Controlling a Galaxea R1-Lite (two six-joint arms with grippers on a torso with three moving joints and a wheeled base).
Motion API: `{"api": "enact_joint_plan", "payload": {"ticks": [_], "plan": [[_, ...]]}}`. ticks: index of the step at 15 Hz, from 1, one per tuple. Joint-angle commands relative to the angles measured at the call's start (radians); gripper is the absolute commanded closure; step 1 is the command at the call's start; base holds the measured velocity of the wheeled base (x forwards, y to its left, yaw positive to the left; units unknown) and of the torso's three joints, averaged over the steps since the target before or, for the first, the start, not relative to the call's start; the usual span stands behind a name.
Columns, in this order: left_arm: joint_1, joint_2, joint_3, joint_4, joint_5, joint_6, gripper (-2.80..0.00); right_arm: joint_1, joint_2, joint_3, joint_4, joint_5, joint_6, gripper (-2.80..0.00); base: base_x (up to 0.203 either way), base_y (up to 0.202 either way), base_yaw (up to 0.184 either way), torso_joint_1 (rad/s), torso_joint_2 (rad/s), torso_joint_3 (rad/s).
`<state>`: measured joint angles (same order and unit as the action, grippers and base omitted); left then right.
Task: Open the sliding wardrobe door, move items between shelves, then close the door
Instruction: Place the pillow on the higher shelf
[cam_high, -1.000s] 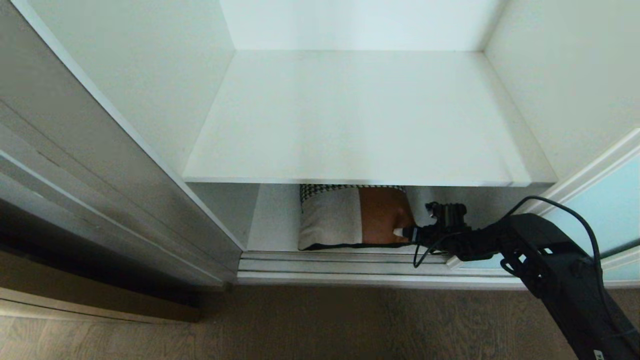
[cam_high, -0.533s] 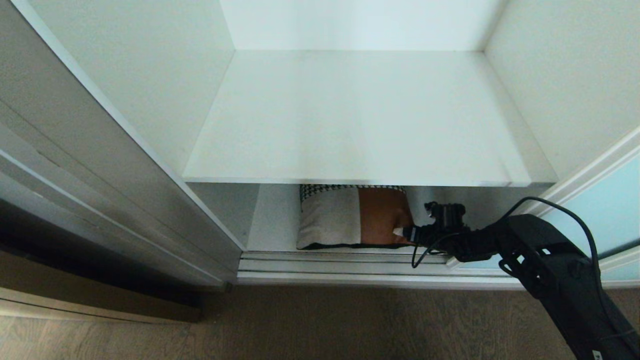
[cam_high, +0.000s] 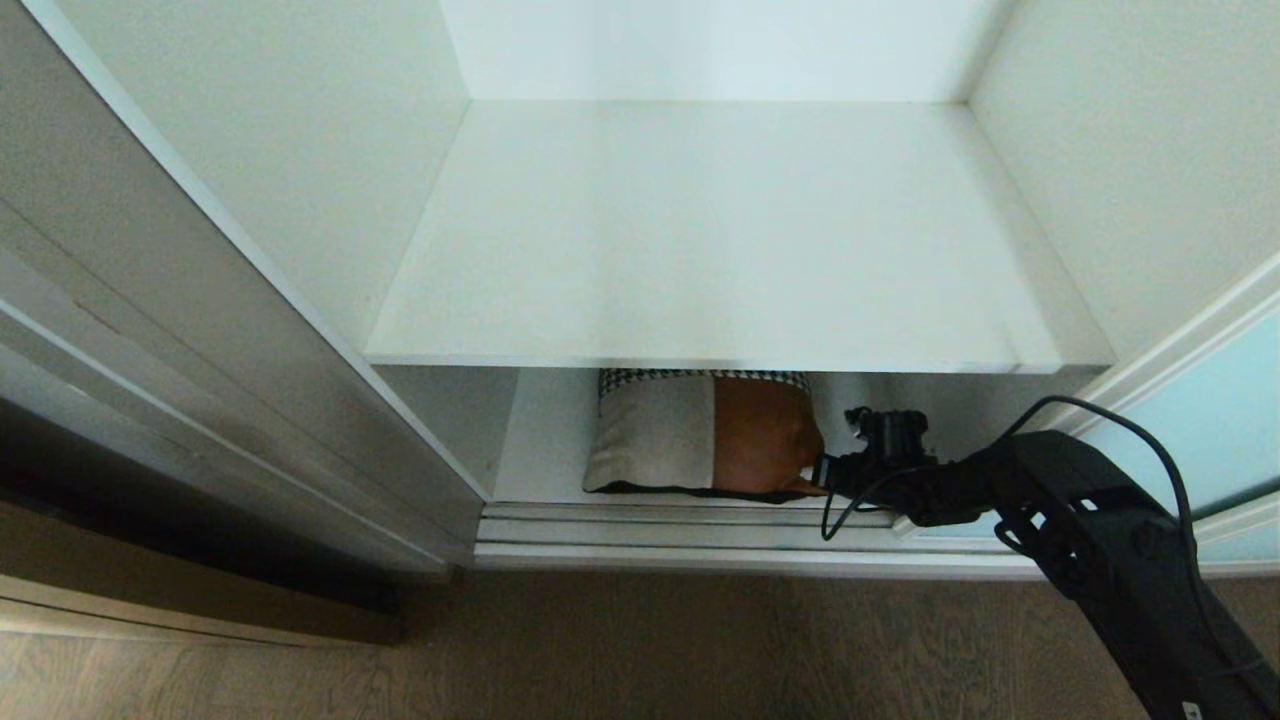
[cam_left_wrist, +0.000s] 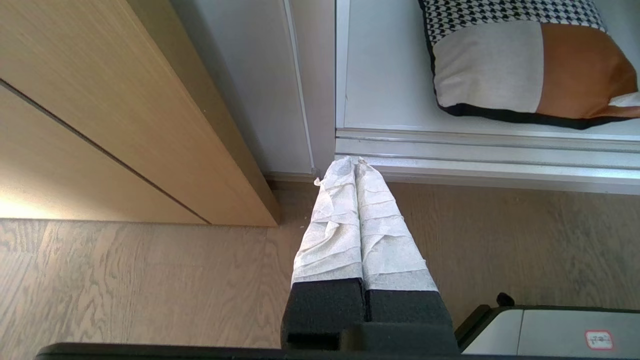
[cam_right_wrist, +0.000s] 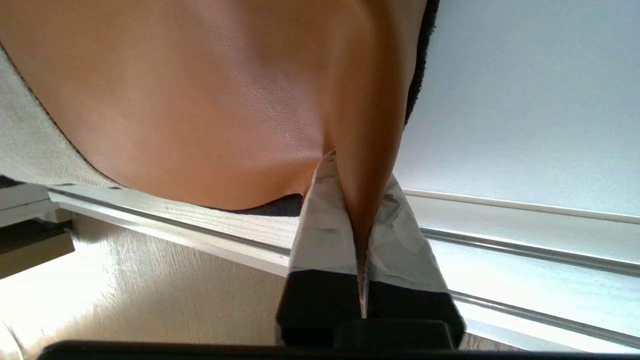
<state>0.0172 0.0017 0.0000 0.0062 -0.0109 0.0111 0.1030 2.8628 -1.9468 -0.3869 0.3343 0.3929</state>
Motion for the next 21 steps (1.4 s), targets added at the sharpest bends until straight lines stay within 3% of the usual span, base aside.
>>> {"api": "enact_joint_plan", "payload": {"ticks": [1,4,7,10,16,21], "plan": [[0.0,0.001,0.002,0.0,0.0,0.0,0.0,0.004,0.004,0.001,-0.011,-0.001,0.004,0.0,0.0,0.0,0.0,0.0,0.0,0.0],[0.0,0.001,0.002,0.0,0.0,0.0,0.0,0.007,-0.021,0.003,0.029,-0.01,0.01,0.0,0.0,0.0,0.0,0.0,0.0,0.0],[0.0,0.001,0.002,0.0,0.0,0.0,0.0,-0.007,-0.099,0.021,0.157,-0.008,0.016,0.0,0.0,0.0,0.0,0.0,0.0,0.0],[0.0,0.001,0.002,0.0,0.0,0.0,0.0,-0.026,-0.213,0.144,0.223,0.005,0.011,0.0,0.0,0.0,0.0,0.0,0.0,0.0],[0.001,0.001,0.002,0.0,0.0,0.001,0.0,-0.037,-0.415,0.442,0.24,0.185,-0.041,0.0,0.0,0.0,0.0,0.0,0.0,0.0],[0.0,0.001,0.002,0.0,0.0,0.0,0.0,-0.063,-0.516,0.559,0.243,0.361,0.018,0.0,0.0,0.0,0.0,0.0,0.0,0.0]]}}
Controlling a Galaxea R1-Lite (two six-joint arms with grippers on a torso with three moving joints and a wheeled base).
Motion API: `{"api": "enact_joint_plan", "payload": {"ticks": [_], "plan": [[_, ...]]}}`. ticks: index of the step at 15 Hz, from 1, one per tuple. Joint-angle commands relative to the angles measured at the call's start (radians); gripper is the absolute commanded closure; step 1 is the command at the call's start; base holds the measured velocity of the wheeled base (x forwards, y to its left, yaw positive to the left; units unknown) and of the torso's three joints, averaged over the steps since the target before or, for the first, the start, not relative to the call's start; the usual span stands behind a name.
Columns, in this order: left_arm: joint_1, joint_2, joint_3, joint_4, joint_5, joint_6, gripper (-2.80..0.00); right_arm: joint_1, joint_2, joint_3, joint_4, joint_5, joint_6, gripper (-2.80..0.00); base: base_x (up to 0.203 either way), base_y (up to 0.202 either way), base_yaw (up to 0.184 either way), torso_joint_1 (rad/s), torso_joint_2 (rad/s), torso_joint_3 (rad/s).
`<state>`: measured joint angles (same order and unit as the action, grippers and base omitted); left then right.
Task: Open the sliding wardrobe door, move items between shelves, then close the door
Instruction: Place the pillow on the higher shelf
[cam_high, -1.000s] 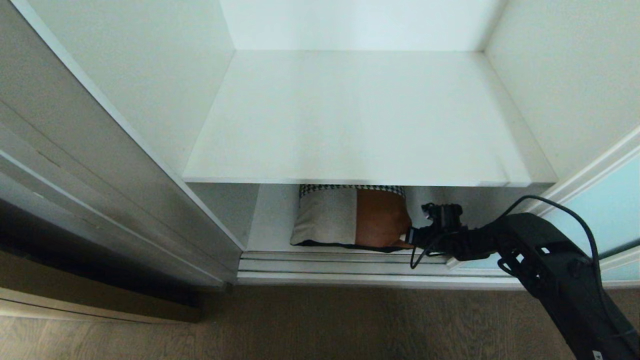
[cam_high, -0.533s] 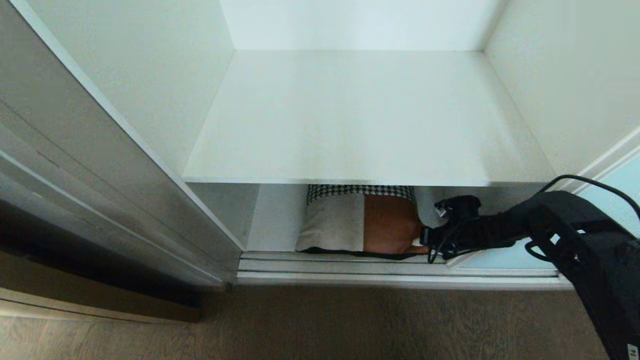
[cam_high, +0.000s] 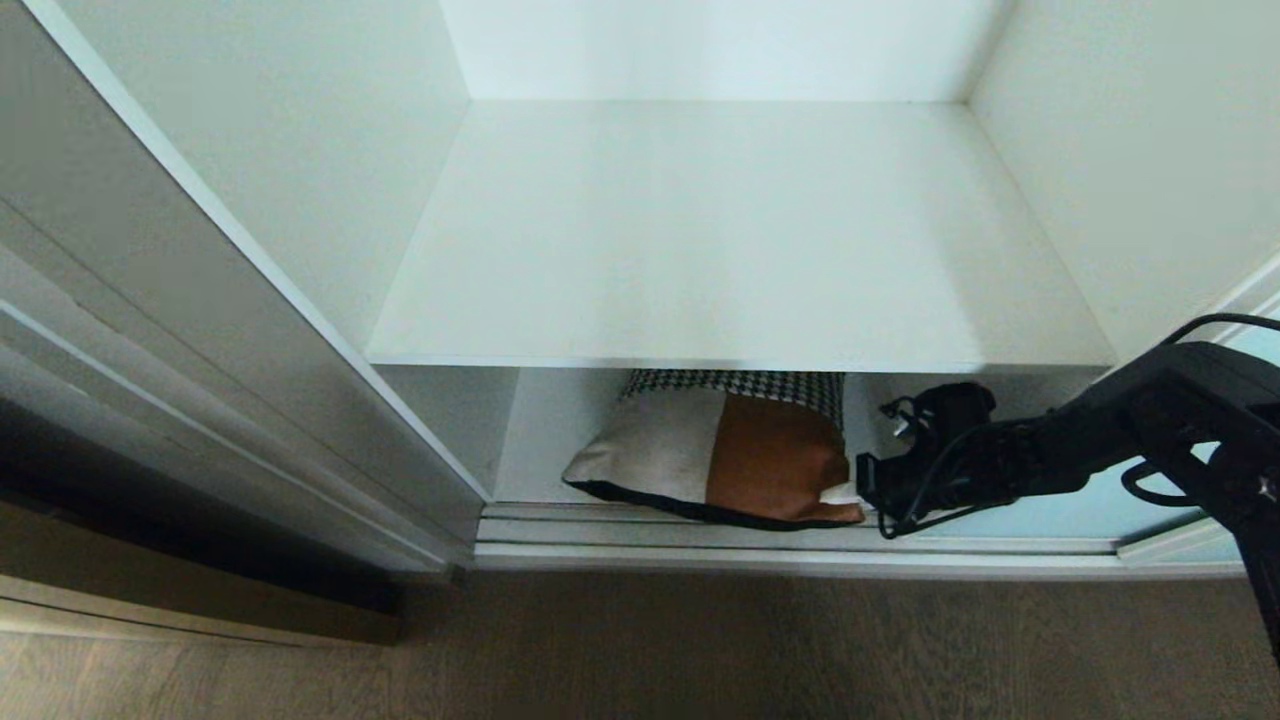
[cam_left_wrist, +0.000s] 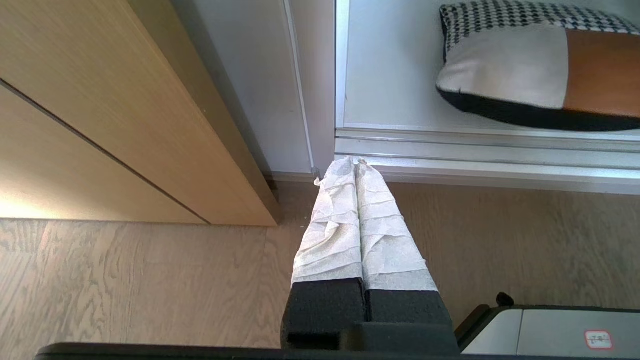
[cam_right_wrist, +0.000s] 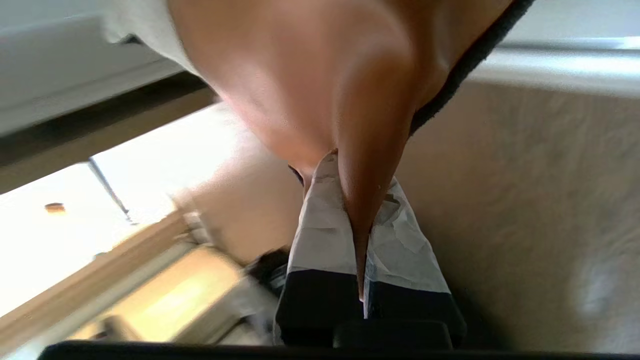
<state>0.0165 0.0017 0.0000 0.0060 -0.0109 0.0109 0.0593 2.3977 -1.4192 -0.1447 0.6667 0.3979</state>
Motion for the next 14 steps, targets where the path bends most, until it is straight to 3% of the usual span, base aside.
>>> {"api": "enact_joint_plan", "payload": {"ticks": [1,4,14], "plan": [[0.002,0.001,0.002,0.0,0.0,0.0,0.0,-0.033,-0.075,0.059,0.001,0.059,0.023,0.0,0.0,0.0,0.0,0.0,0.0,0.0],[0.001,0.001,0.002,0.0,0.0,0.0,0.0,-0.077,-0.136,0.131,-0.003,0.202,0.057,0.0,0.0,0.0,0.0,0.0,0.0,0.0],[0.0,0.001,0.002,0.0,0.0,0.001,0.0,-0.099,-0.141,0.22,-0.104,0.243,0.058,0.0,0.0,0.0,0.0,0.0,0.0,0.0]]}}
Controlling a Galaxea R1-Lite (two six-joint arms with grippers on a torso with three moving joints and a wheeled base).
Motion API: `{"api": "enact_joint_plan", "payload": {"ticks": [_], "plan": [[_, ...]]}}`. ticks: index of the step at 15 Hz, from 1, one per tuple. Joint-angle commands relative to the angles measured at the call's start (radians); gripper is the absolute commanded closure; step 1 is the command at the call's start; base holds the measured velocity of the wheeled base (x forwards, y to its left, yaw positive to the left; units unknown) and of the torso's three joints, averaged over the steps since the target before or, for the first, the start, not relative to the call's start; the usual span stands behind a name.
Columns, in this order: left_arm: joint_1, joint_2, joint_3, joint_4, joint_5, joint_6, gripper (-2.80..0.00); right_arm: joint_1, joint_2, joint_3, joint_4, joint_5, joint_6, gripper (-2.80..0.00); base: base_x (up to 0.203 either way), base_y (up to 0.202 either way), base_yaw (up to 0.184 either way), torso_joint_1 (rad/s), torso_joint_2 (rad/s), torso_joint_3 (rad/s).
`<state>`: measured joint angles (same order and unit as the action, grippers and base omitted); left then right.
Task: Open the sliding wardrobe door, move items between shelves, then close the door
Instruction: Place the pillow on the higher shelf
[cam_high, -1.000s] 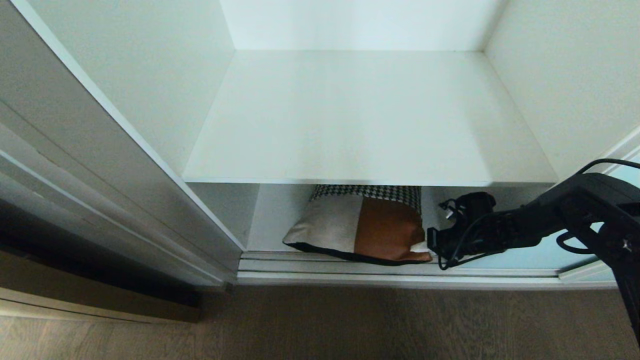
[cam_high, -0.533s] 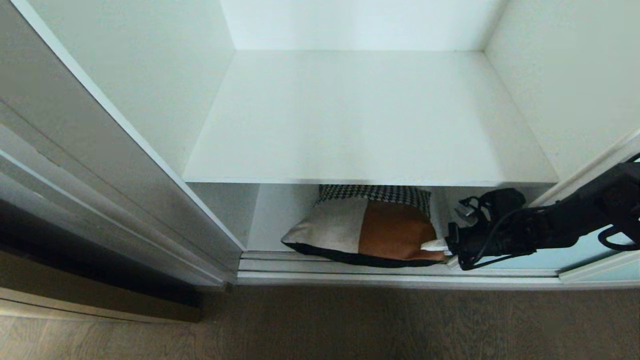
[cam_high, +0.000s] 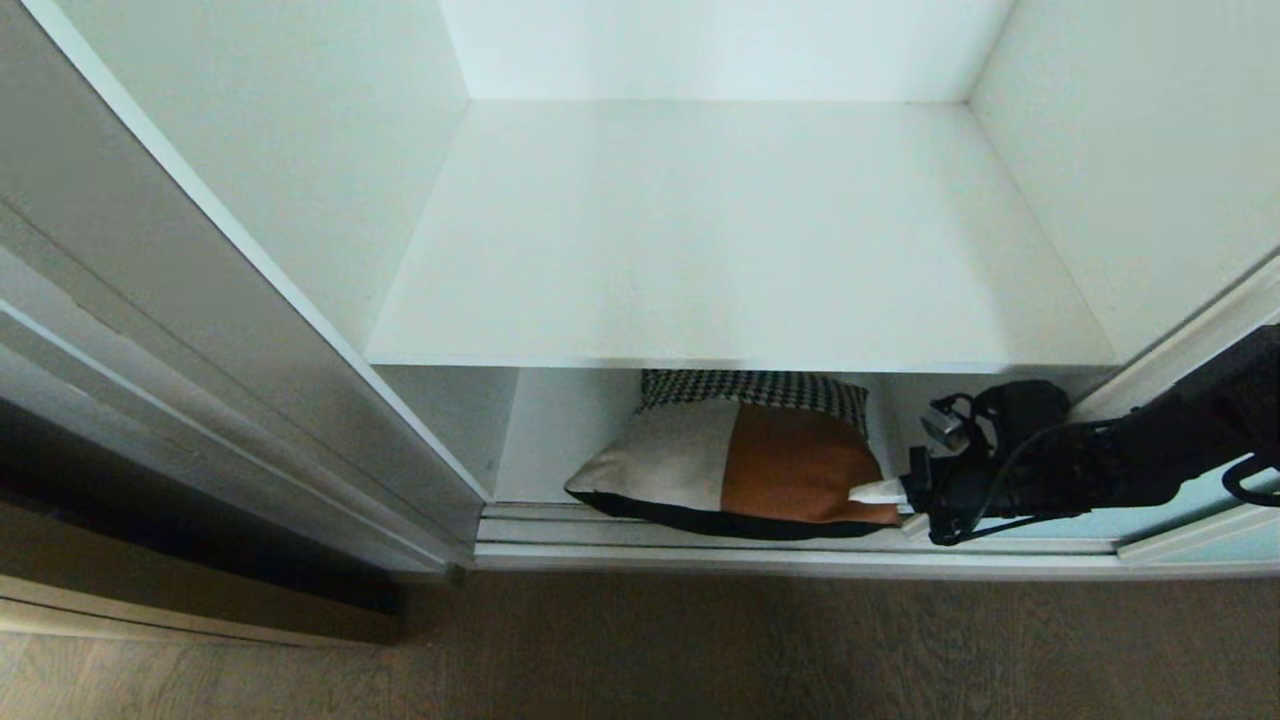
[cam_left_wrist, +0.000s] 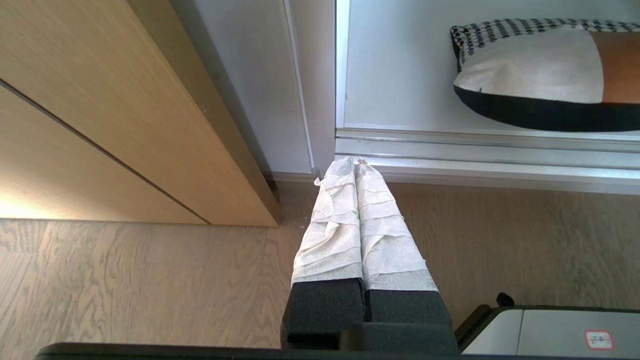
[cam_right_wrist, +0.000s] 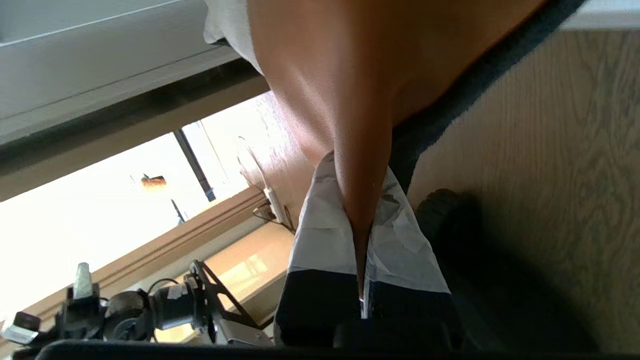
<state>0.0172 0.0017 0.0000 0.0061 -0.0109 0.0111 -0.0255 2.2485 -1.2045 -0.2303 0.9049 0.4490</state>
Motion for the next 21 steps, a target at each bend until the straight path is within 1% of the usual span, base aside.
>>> {"api": "enact_joint_plan", "payload": {"ticks": [1,4,7,12,15,17,18,21], "plan": [[0.001,0.001,0.002,0.0,0.0,0.0,0.0,-0.015,0.013,-0.003,-0.02,0.005,0.01,0.0,0.0,0.0,0.0,0.0,0.0,0.0],[0.001,0.001,0.002,0.0,0.0,0.0,0.0,-0.014,0.064,-0.011,-0.025,0.003,0.001,0.0,0.0,0.0,0.0,0.0,0.0,0.0],[0.001,0.001,0.002,0.0,0.0,0.001,0.0,-0.01,0.104,0.006,-0.131,-0.004,0.002,0.0,0.0,0.0,0.0,0.0,0.0,0.0],[0.0,0.001,0.002,0.0,0.0,0.0,0.0,-0.011,0.119,0.034,-0.179,-0.041,0.005,0.0,0.0,0.0,0.0,0.0,0.0,0.0],[0.0,0.001,0.002,0.0,0.0,-0.001,0.0,-0.01,0.131,0.046,-0.19,-0.058,0.003,0.0,0.0,0.0,0.0,0.0,0.0,0.0],[0.0,0.001,0.0,0.003,-0.003,0.012,0.0,-0.01,0.132,0.046,-0.195,-0.066,0.007,0.0,0.0,0.0,0.0,0.0,0.0,0.0],[0.0,0.001,0.002,0.0,0.0,-0.002,0.0,-0.01,0.132,0.049,-0.193,-0.066,0.007,0.0,0.0,0.0,0.0,0.0,0.0,0.0],[0.0,0.001,0.002,0.002,0.011,-0.005,0.0,-0.011,0.105,0.106,-0.195,-0.078,0.007,0.0,0.0,0.0,0.0,0.0,0.0,0.0]]}}
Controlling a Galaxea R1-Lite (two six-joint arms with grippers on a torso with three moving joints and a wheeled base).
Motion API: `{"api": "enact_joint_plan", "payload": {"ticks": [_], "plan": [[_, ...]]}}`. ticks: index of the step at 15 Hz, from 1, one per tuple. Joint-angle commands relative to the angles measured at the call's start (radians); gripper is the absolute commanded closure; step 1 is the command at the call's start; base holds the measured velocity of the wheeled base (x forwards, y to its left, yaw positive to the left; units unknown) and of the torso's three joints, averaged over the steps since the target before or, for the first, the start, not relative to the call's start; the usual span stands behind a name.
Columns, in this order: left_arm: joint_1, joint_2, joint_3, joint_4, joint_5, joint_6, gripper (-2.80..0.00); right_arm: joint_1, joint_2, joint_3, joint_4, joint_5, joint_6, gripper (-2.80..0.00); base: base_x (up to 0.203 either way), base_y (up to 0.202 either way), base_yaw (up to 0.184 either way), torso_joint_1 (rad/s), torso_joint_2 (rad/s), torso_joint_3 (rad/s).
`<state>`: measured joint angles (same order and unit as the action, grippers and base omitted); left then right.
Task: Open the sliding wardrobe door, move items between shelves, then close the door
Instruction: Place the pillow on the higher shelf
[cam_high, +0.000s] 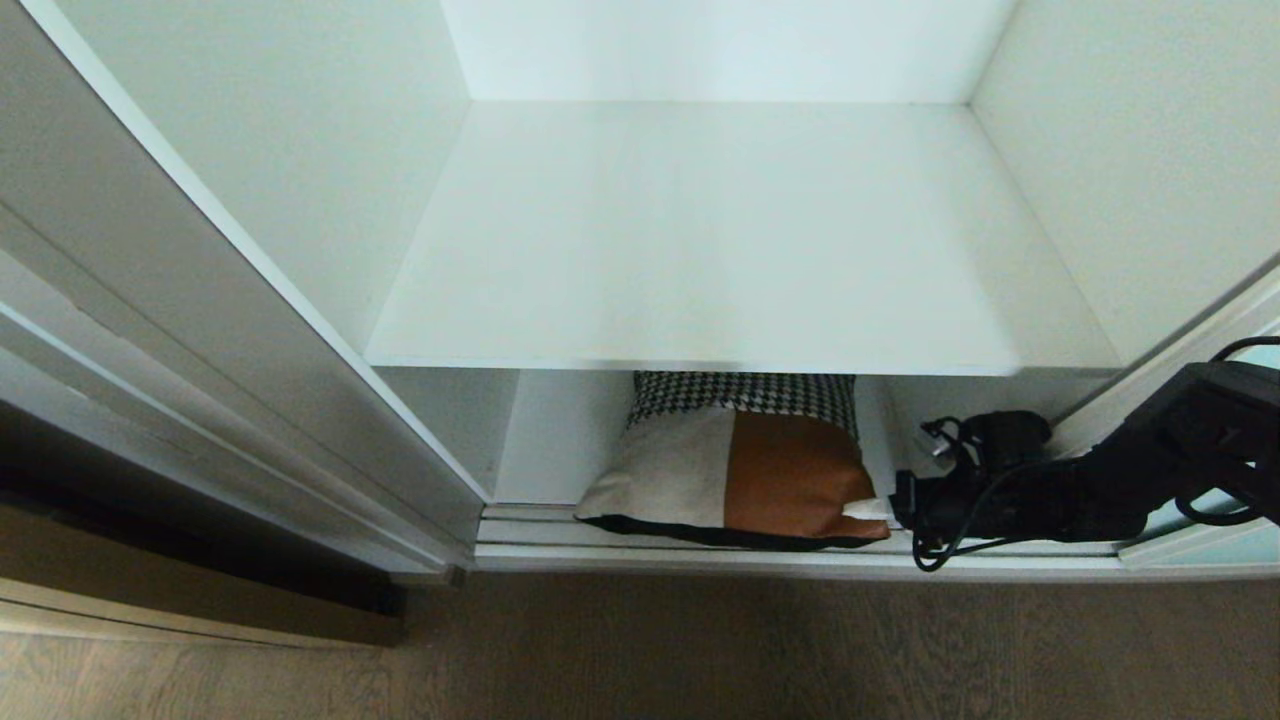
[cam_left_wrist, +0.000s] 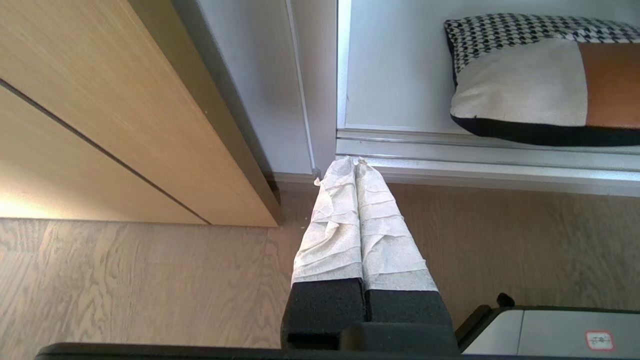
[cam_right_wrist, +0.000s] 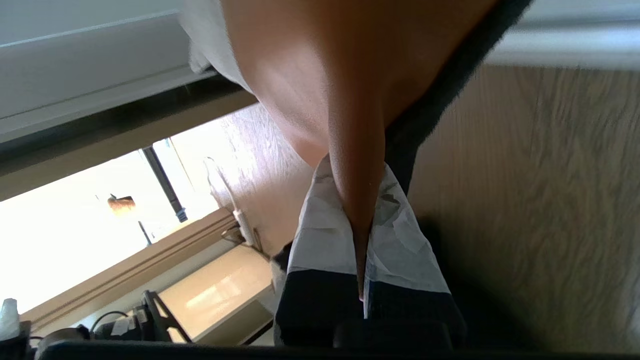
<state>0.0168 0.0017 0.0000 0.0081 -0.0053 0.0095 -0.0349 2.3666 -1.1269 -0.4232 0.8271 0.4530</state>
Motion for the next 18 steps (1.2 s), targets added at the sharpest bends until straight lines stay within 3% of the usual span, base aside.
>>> {"api": "enact_joint_plan", "payload": {"ticks": [1,5,10,13,16,18], "plan": [[0.0,0.001,0.002,-0.003,0.007,-0.015,0.0,-0.004,-0.029,0.058,-0.004,-0.009,0.001,0.0,0.0,0.0,0.0,0.0,0.0,0.0],[0.0,0.001,0.002,-0.004,0.007,-0.02,0.0,-0.003,-0.041,0.129,-0.025,-0.131,-0.007,0.0,0.0,0.0,0.0,0.0,0.0,0.0],[0.001,0.03,-0.008,0.03,-0.021,0.057,0.0,-0.005,-0.039,0.129,-0.068,-0.138,-0.001,0.0,0.0,0.0,0.0,0.0,0.0,0.0],[0.001,0.075,-0.05,0.047,-0.033,0.065,0.0,-0.005,-0.034,0.131,-0.069,-0.138,-0.008,0.0,0.0,0.0,0.0,0.0,0.0,0.0],[0.001,0.259,-0.209,0.172,-0.097,-0.045,0.0,-0.005,-0.033,0.133,-0.069,-0.138,-0.01,0.0,0.0,0.0,0.0,0.0,0.0,0.0],[0.0,0.372,-0.298,0.32,-0.212,-0.105,0.0,-0.005,-0.031,0.134,-0.071,-0.138,-0.012,0.0,0.0,0.0,0.0,0.0,0.0,0.0]]}}
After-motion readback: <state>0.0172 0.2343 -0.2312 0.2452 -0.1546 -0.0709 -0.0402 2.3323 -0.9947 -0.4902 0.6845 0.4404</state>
